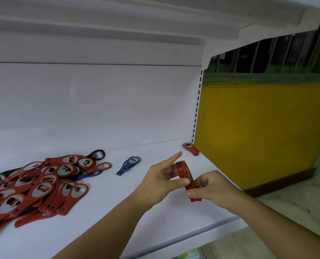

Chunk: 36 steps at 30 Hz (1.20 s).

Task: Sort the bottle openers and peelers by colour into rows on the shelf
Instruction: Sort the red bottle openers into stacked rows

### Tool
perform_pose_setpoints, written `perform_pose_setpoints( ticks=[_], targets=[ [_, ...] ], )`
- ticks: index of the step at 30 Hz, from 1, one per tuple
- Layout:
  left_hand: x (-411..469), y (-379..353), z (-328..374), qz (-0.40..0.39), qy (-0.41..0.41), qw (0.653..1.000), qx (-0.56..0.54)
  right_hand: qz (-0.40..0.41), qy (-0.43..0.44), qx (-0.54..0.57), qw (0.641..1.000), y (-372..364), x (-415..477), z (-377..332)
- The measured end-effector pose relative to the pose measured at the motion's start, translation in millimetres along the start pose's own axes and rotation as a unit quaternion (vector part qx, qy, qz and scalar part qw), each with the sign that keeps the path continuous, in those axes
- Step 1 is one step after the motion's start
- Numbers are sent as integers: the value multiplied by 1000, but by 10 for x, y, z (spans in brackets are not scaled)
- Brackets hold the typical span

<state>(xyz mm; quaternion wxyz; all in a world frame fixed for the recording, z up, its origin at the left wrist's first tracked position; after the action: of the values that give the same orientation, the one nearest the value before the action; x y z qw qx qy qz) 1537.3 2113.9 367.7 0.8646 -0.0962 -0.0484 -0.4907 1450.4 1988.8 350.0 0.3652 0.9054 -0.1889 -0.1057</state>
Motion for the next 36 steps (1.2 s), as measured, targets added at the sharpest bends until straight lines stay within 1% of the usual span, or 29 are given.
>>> perform_pose_setpoints(
  ticks=[1,2,3,4,5,6,7,10,12,17,25,28,30,32,34,35,36],
  targets=[
    [43,27,-51,-22,30,996,79,8,-20,-34,999,64,53,66],
    [69,103,-120,-35,63,982,177,15,-43,-78,996,131,119,155],
    [71,221,-197,-43,90,952,288,20,-72,-127,989,201,183,265],
    [39,368,-283,-52,111,911,394,29,-103,-179,978,280,244,368],
    [-15,505,-374,-62,125,872,469,40,-132,-227,964,367,291,455],
    [-78,619,-448,-69,128,848,510,48,-154,-263,951,444,334,520],
    [-136,699,-504,-67,122,838,528,50,-168,-286,942,502,377,570],
    [-180,817,-556,-6,79,844,531,50,-190,-318,928,603,554,657],
    [-140,820,-555,14,55,843,535,47,-202,-325,923,636,682,665],
    [-112,881,-564,31,41,862,504,47,-218,-343,913,644,936,584],
    [-78,895,-575,33,23,871,490,40,-221,-355,907,630,1122,525],
    [-80,883,-573,35,23,871,489,33,-216,-350,911,613,1116,535],
    [-78,873,-584,34,26,873,486,61,-217,-322,919,657,1100,531],
    [-83,862,-587,33,28,875,482,127,-202,-314,919,746,1065,458],
    [-86,864,-594,35,26,878,477,185,-153,-300,923,746,979,321],
    [-89,868,-600,35,27,880,474,196,-126,-279,932,671,904,261],
    [-88,870,-608,34,29,881,470,189,-103,-259,942,546,809,218]
  ],
)
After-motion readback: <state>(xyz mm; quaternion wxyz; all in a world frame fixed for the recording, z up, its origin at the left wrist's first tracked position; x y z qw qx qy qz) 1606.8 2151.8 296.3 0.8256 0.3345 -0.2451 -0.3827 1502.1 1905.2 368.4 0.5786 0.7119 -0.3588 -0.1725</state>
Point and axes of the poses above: each hand's wrist, its own x-axis towards the middle knuckle, its own y-axis out of the back of the hand, z = x × y, the point moved 6 cm from there along x, towards the middle knuckle, and after that the axes turned 13 degrees about -x, right-handed, at the moved point
